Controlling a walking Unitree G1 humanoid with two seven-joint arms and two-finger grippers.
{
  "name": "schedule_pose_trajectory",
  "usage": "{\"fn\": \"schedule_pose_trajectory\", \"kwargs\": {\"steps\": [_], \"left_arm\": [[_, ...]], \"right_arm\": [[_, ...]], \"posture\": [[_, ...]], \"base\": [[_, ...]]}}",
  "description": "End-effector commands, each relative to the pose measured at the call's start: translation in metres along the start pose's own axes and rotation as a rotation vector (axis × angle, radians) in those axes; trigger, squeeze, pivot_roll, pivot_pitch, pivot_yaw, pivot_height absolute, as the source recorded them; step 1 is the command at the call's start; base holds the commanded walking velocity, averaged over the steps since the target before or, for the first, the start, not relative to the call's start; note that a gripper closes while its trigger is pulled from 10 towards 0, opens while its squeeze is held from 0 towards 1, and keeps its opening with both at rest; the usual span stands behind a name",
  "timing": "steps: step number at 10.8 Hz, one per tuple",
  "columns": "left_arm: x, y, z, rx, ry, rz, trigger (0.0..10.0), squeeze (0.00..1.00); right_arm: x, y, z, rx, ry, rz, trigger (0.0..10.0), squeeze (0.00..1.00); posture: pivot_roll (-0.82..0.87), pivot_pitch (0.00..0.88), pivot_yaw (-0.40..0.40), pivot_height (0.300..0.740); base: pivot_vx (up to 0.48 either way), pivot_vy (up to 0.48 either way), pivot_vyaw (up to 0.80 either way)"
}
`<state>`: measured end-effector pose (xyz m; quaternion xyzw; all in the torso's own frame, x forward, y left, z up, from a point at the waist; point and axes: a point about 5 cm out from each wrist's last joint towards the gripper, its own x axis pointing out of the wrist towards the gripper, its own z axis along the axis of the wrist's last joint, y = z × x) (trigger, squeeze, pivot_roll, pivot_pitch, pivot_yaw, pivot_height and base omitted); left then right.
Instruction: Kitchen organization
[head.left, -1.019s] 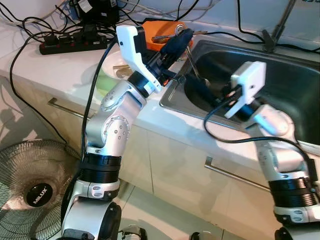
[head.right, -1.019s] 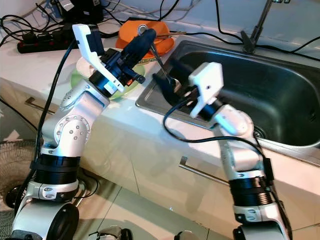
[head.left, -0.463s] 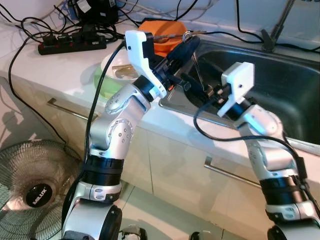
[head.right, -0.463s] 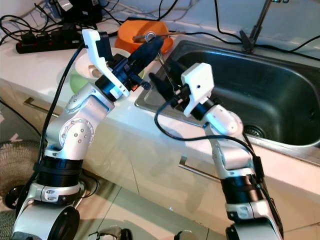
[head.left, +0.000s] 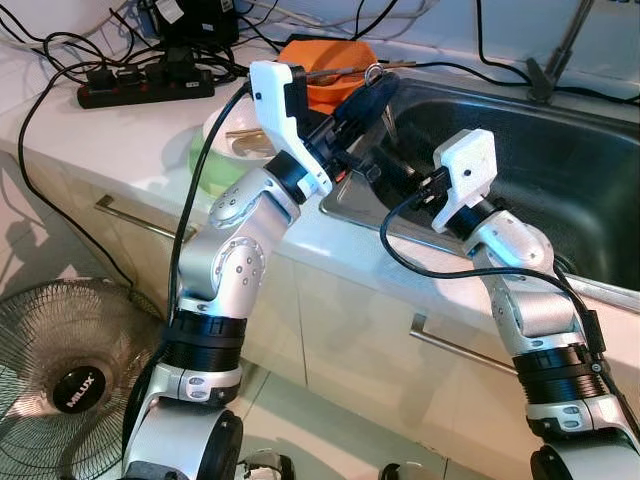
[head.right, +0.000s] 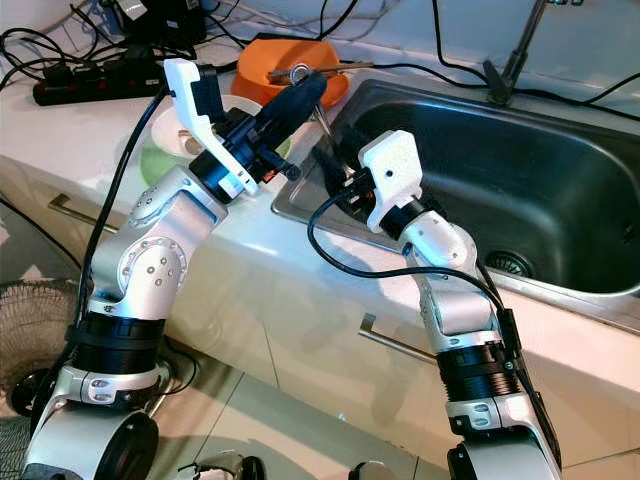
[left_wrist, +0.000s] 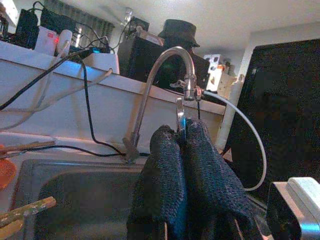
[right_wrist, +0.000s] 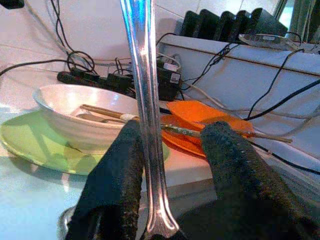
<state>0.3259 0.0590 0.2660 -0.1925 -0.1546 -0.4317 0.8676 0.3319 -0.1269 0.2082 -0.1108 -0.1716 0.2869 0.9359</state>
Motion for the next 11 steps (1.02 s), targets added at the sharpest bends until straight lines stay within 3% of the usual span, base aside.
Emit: {"fn": "schedule_pose_trajectory", "kwargs": {"steps": [1, 11], "left_arm": [[-0.0006, -0.0021, 0.0029, 0.021, -0.001, -0.01, 10.0, 0.0], [0.0004, -0.0006, 0.002, 0.057, 0.005, 0.004, 10.0, 0.0]], "right_arm": [[0.0056, 0.0025, 0.0048, -0.013, -0.023, 0.01, 0.0, 0.0], [0.0079, -0.0009, 0.0061, -0.015, -0.048, -0.03, 0.0, 0.0]], "posture": [[0.04, 0.069, 0.072, 0.74], [0.04, 0.069, 0.075, 0.74]], "base": [[0.0, 0.0, 0.0], [0.0, 0.0, 0.0]]}}
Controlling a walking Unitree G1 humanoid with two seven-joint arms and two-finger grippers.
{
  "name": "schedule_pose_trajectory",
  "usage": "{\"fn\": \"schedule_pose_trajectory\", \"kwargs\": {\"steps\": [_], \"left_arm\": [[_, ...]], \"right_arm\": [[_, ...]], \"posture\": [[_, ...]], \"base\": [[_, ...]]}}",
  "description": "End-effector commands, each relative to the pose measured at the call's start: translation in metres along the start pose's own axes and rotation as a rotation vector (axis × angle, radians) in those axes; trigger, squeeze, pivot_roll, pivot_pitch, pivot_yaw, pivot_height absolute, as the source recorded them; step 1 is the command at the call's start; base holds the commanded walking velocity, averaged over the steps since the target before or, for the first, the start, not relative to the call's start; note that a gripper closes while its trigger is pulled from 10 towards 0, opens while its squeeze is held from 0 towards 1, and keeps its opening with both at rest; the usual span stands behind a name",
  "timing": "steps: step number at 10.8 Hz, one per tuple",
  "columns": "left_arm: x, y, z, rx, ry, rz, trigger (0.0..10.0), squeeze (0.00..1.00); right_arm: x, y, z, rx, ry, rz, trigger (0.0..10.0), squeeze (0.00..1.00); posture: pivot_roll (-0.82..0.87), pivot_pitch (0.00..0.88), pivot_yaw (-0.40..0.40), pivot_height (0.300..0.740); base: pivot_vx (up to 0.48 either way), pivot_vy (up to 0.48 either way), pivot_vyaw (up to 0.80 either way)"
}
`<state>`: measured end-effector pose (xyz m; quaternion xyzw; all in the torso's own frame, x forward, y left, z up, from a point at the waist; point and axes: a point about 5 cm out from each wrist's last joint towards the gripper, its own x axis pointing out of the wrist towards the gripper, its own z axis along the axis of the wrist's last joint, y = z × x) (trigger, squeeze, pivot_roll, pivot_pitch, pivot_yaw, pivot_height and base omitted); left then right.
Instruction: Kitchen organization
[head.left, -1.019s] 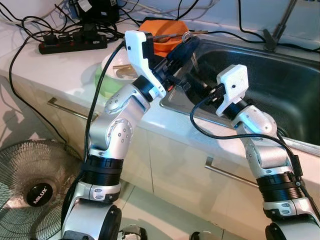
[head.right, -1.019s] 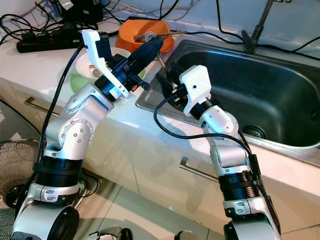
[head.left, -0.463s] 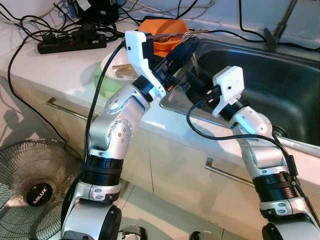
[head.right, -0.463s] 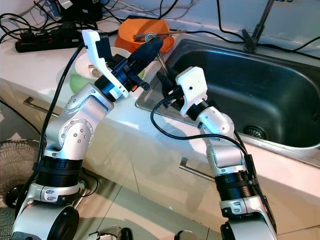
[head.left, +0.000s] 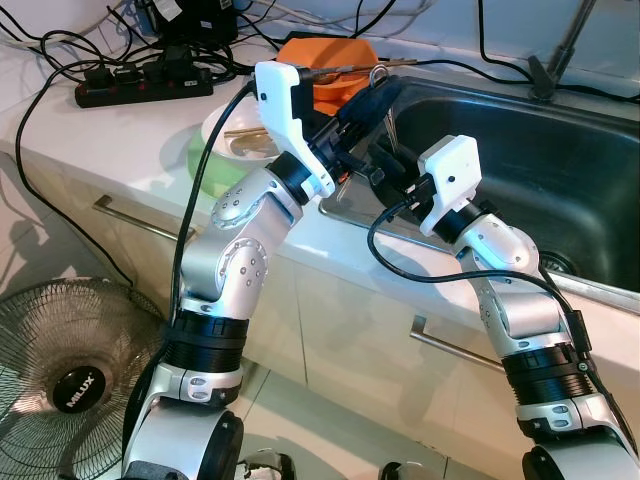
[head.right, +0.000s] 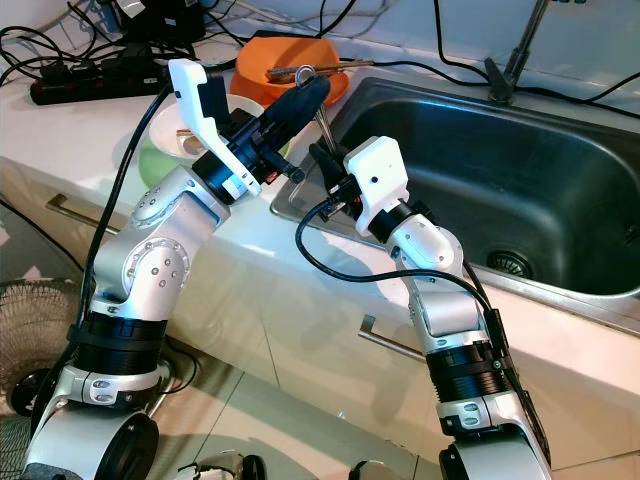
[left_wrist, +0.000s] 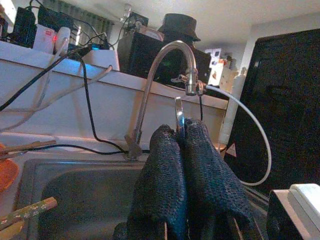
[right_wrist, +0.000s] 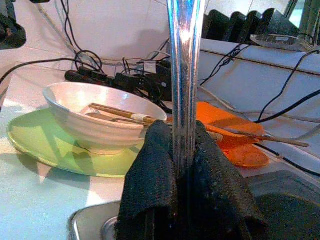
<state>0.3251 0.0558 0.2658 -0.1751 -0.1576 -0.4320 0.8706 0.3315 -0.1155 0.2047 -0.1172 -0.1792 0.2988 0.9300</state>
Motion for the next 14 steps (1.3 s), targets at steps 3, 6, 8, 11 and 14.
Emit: {"fn": "schedule_pose_trajectory", "kwargs": {"steps": [3, 6, 8, 11, 14], "left_arm": [[-0.001, 0.002, 0.005, 0.004, -0.023, 0.014, 10.0, 1.0], [-0.001, 0.0, 0.005, -0.009, -0.028, 0.007, 10.0, 1.0], [-0.002, 0.001, 0.006, -0.011, -0.03, 0.012, 10.0, 1.0], [-0.012, 0.006, -0.013, 0.062, 0.091, 0.038, 10.0, 0.0], [-0.019, 0.0, -0.045, 0.171, 0.274, 0.048, 10.0, 0.0]], "right_arm": [[0.001, -0.019, 0.006, -0.007, -0.025, -0.105, 0.0, 0.0], [0.001, -0.027, 0.002, -0.012, 0.001, -0.185, 0.0, 0.0], [0.0, -0.037, -0.003, -0.017, 0.032, -0.259, 0.0, 0.0], [-0.008, -0.084, -0.024, -0.002, 0.212, -0.528, 10.0, 0.0], [-0.005, -0.096, -0.049, 0.1, 0.368, -0.642, 10.0, 0.0]], "posture": [[0.04, 0.068, 0.075, 0.74], [0.04, 0.069, 0.073, 0.74], [0.04, 0.07, 0.071, 0.74], [0.04, 0.068, 0.07, 0.74], [0.05, 0.071, 0.061, 0.74]], "base": [[0.0, 0.0, 0.0], [0.0, 0.0, 0.0], [0.0, 0.0, 0.0], [0.0, 0.0, 0.0], [0.0, 0.0, 0.0]]}}
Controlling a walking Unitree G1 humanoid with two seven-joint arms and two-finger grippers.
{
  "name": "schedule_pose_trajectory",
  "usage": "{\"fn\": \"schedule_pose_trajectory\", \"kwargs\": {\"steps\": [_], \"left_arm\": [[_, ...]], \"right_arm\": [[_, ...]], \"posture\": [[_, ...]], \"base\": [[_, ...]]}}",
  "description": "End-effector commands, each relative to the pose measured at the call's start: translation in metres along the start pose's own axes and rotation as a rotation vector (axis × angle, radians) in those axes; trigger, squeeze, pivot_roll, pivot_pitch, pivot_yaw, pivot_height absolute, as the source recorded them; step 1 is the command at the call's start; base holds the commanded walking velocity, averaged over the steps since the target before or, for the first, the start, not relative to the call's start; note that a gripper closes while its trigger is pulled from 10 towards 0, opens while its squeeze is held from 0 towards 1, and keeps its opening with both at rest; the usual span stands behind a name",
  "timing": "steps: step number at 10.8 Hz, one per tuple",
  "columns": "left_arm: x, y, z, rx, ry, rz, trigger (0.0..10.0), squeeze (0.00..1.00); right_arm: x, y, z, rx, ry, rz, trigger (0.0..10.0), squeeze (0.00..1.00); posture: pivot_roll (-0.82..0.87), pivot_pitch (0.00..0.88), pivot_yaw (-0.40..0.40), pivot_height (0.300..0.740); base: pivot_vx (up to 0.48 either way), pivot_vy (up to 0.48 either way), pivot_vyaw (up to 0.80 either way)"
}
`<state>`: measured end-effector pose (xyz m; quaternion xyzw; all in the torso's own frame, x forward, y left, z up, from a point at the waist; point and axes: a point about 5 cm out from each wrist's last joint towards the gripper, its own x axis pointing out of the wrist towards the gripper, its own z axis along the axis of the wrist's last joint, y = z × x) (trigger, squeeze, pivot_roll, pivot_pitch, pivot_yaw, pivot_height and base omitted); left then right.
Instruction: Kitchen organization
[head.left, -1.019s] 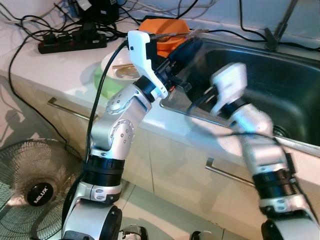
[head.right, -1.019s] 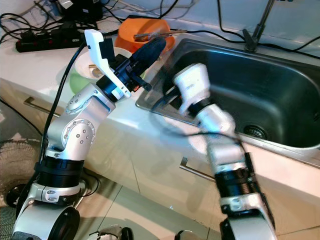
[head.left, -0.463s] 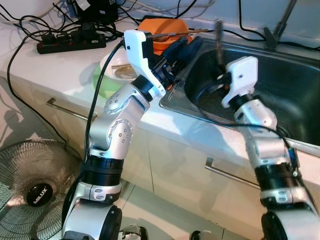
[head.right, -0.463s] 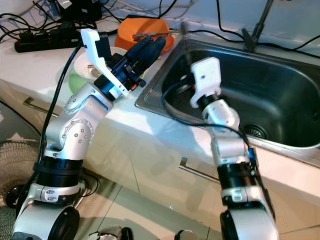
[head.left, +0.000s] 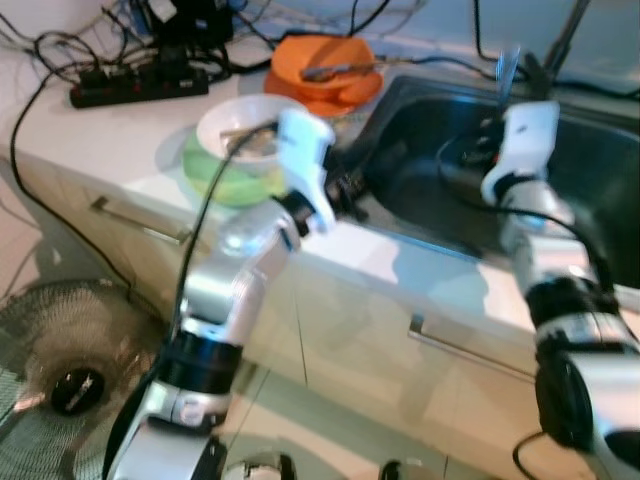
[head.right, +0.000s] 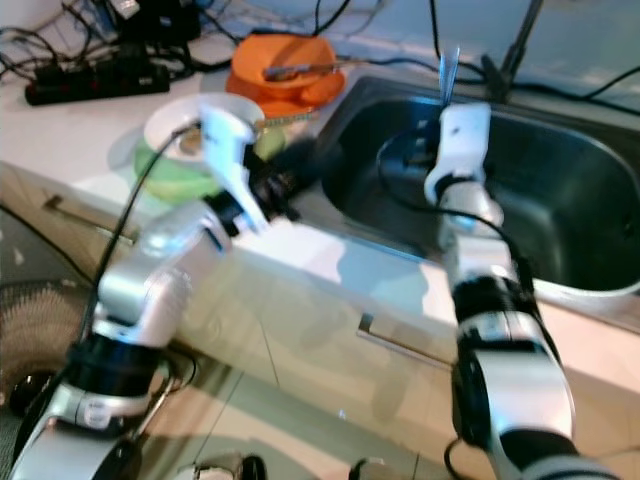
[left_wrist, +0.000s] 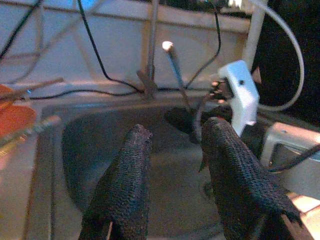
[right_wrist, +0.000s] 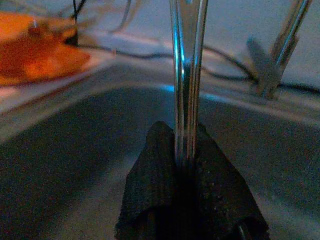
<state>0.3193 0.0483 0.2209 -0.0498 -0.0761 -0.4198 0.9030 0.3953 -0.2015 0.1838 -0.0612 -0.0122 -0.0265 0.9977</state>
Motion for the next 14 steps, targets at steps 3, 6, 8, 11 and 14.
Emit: {"fn": "schedule_pose_trajectory", "kwargs": {"steps": [3, 6, 8, 11, 14], "left_arm": [[0.0, -0.013, -0.024, 0.076, 0.15, -0.036, 10.0, 0.0], [-0.003, -0.019, -0.034, 0.07, 0.214, -0.038, 10.0, 0.0], [-0.006, -0.018, -0.042, 0.064, 0.264, -0.018, 10.0, 0.0], [-0.009, -0.017, -0.048, 0.059, 0.295, 0.006, 10.0, 0.0], [-0.01, -0.017, -0.052, 0.056, 0.322, 0.012, 10.0, 0.0]], "right_arm": [[0.004, 0.008, -0.018, 0.035, 0.163, -0.043, 10.0, 0.0], [0.002, 0.006, -0.032, 0.03, 0.242, -0.056, 10.0, 0.0], [0.002, 0.003, -0.031, 0.032, 0.24, -0.066, 10.0, 0.0], [0.002, 0.003, -0.031, 0.032, 0.239, -0.065, 10.0, 0.0], [0.002, 0.005, -0.032, 0.036, 0.241, -0.058, 10.0, 0.71]], "posture": [[0.07, 0.073, 0.049, 0.74], [0.07, 0.083, 0.032, 0.74], [0.08, 0.081, 0.025, 0.74], [0.08, 0.069, 0.023, 0.74], [0.08, 0.06, 0.02, 0.74]], "base": [[0.0, 0.0, 0.0], [0.0, 0.0, 0.0], [0.0, 0.0, 0.0], [0.0, 0.0, 0.0], [0.0, 0.0, 0.0]]}}
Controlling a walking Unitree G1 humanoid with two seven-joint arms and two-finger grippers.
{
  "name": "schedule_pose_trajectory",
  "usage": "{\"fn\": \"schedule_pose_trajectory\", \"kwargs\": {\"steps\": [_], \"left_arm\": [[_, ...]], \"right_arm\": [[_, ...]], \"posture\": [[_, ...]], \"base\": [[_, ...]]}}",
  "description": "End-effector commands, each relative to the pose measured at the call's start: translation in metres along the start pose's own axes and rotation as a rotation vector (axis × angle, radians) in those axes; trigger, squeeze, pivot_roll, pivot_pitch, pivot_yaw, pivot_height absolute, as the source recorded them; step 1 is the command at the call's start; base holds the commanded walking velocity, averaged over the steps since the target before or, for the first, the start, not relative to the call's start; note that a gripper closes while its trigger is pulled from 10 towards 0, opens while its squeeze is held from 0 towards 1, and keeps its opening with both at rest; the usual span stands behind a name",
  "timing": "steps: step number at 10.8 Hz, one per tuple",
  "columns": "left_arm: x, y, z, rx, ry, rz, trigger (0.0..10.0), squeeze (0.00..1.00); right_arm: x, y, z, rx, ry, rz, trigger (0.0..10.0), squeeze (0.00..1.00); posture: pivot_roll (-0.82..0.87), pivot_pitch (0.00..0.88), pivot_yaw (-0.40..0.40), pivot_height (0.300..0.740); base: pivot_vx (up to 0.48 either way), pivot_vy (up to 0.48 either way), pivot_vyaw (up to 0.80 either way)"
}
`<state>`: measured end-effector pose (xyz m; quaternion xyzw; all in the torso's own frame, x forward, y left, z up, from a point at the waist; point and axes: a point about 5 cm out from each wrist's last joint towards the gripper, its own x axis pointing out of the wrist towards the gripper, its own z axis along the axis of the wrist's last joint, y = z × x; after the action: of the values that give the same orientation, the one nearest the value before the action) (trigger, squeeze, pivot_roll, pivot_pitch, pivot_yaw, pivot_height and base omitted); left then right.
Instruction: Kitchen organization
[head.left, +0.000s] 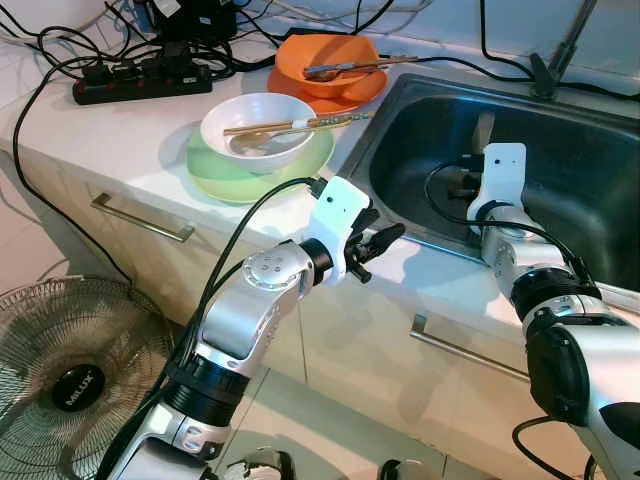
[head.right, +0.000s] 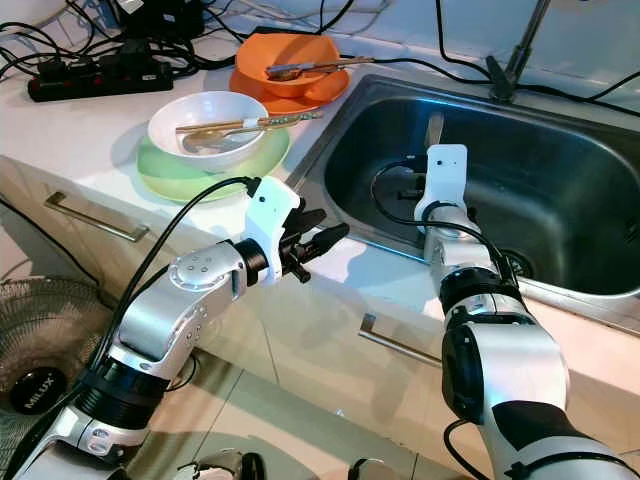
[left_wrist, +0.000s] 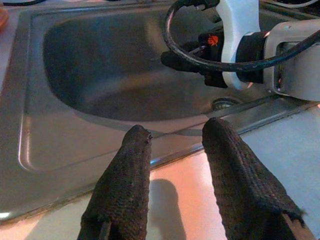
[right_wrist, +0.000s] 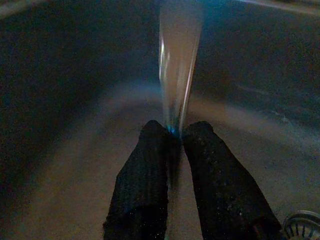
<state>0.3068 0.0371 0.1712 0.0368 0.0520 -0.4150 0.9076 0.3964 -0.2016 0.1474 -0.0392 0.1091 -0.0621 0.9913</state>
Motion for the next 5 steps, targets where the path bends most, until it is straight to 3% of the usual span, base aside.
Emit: {"fn": "schedule_pose_trajectory", "kwargs": {"steps": [1, 2, 5], "left_arm": [[0.0, -0.002, -0.003, 0.007, 0.016, 0.003, 10.0, 0.0], [0.0, -0.002, -0.002, 0.01, 0.015, 0.005, 10.0, 0.0], [0.002, -0.001, 0.002, 0.017, -0.004, 0.015, 10.0, 0.0]], "right_arm": [[0.001, 0.002, 0.004, -0.004, -0.006, 0.002, 10.0, 0.69], [0.001, 0.003, 0.004, -0.012, -0.007, 0.006, 10.0, 0.03], [0.002, 0.005, 0.015, -0.013, -0.055, 0.019, 10.0, 0.0]], "posture": [[0.07, 0.056, 0.019, 0.74], [0.07, 0.053, 0.018, 0.74], [0.07, 0.051, 0.012, 0.74]], "base": [[0.0, 0.0, 0.0], [0.0, 0.0, 0.0], [0.0, 0.0, 0.0]]}}
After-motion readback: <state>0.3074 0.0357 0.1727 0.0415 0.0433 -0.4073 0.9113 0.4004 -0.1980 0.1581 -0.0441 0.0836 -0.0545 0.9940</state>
